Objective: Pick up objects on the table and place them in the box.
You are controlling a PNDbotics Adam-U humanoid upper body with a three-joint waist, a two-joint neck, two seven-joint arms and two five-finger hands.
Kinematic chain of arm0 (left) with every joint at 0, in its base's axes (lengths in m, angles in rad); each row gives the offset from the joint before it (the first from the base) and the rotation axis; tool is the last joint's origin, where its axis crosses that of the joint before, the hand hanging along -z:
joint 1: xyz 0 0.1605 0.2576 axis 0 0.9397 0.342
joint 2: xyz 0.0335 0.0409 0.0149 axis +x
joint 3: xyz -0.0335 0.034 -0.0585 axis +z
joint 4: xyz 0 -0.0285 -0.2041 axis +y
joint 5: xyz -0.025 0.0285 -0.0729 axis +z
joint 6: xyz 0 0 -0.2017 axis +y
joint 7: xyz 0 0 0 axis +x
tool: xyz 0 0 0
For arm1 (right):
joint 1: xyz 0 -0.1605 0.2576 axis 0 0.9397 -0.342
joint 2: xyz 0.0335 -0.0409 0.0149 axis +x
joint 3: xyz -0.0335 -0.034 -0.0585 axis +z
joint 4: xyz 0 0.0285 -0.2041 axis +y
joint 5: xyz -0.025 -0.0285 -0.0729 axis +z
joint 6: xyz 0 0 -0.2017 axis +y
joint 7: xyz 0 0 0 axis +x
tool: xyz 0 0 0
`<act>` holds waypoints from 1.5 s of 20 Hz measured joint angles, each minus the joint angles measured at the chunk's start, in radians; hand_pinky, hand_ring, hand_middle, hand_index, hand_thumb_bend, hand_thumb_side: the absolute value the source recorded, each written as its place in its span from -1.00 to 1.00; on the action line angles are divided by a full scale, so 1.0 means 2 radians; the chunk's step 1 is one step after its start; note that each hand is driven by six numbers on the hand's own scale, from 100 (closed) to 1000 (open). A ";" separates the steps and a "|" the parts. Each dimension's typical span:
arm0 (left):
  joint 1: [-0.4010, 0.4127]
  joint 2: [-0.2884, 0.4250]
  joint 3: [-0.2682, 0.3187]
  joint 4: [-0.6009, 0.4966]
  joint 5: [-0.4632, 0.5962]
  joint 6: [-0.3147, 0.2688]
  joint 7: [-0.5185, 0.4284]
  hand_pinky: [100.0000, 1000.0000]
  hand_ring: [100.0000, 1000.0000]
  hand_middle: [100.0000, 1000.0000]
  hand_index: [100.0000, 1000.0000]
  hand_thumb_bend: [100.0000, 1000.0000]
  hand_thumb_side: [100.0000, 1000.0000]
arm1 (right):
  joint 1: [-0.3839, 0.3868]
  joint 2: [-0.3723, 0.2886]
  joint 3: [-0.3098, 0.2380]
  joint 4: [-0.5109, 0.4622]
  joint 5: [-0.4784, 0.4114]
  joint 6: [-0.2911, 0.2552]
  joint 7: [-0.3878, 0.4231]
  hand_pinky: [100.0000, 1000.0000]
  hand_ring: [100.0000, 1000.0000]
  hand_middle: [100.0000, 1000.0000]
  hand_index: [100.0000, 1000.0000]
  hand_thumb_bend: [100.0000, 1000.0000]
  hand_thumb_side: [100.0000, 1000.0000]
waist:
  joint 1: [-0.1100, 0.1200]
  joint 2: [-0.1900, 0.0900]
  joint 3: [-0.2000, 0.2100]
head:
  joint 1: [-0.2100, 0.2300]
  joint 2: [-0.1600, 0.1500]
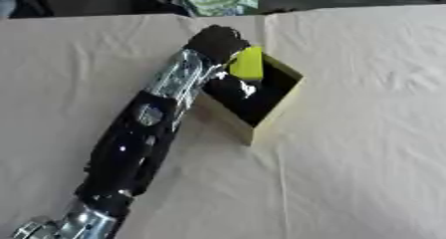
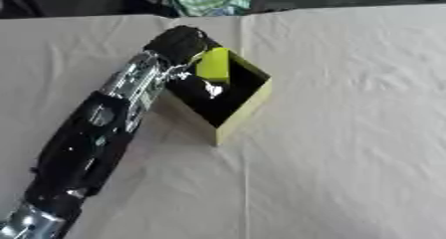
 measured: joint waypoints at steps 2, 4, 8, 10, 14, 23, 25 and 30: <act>0.000 0.000 0.000 -0.003 -0.016 0.020 0.003 1.00 0.95 0.84 0.86 0.65 1.00 | 0.000 0.000 0.000 0.000 0.000 0.000 0.000 0.44 0.45 -0.03 0.60 -1.00 0.37 | 0.000 0.000 0.000 | 0.000 0.000; 0.000 0.000 0.000 -0.013 -0.028 0.041 0.023 1.00 0.94 0.83 0.86 0.60 1.00 | 0.001 0.001 0.000 0.000 0.000 0.000 0.000 0.44 0.45 -0.03 0.60 -1.00 0.37 | 0.000 0.000 0.000 | 0.000 0.000; 0.000 0.000 0.000 -0.022 -0.040 0.072 0.085 1.00 0.93 0.82 0.86 0.63 1.00 | 0.002 0.003 0.000 0.000 0.000 0.000 0.000 0.44 0.45 -0.03 0.60 -1.00 0.37 | 0.000 0.000 0.000 | 0.000 0.000; 0.000 0.000 0.000 -0.022 -0.040 0.078 0.110 1.00 0.91 0.80 0.85 0.58 1.00 | 0.002 0.003 0.000 0.000 0.000 0.000 0.000 0.44 0.45 -0.03 0.60 -1.00 0.37 | 0.000 0.000 0.000 | 0.000 0.000; 0.000 0.001 0.001 -0.029 -0.034 0.080 0.140 1.00 0.86 0.74 0.80 0.22 1.00 | 0.003 0.003 0.000 0.000 0.000 0.000 0.000 0.44 0.45 -0.03 0.60 -1.00 0.37 | 0.000 0.000 0.000 | 0.000 0.000; 0.017 0.051 0.019 -0.178 0.100 0.097 0.202 0.71 0.50 0.35 0.65 -0.93 0.79 | 0.006 0.002 -0.002 0.000 0.000 0.000 -0.003 0.44 0.45 -0.03 0.59 -1.00 0.37 | 0.000 0.000 0.011 | -0.012 0.001; 0.028 0.071 0.028 -0.219 0.160 0.110 0.228 0.61 0.39 0.23 0.60 -1.00 0.74 | 0.006 0.000 -0.003 0.000 0.000 -0.001 -0.004 0.43 0.45 -0.03 0.59 -1.00 0.37 | 0.000 0.000 0.014 | -0.015 0.001; 0.076 0.116 0.051 -0.314 0.340 0.138 0.317 0.38 0.18 0.05 0.54 -1.00 0.68 | 0.006 -0.007 -0.005 0.000 0.001 -0.004 -0.007 0.44 0.46 -0.02 0.60 -1.00 0.37 | 0.000 -0.001 0.022 | -0.019 0.005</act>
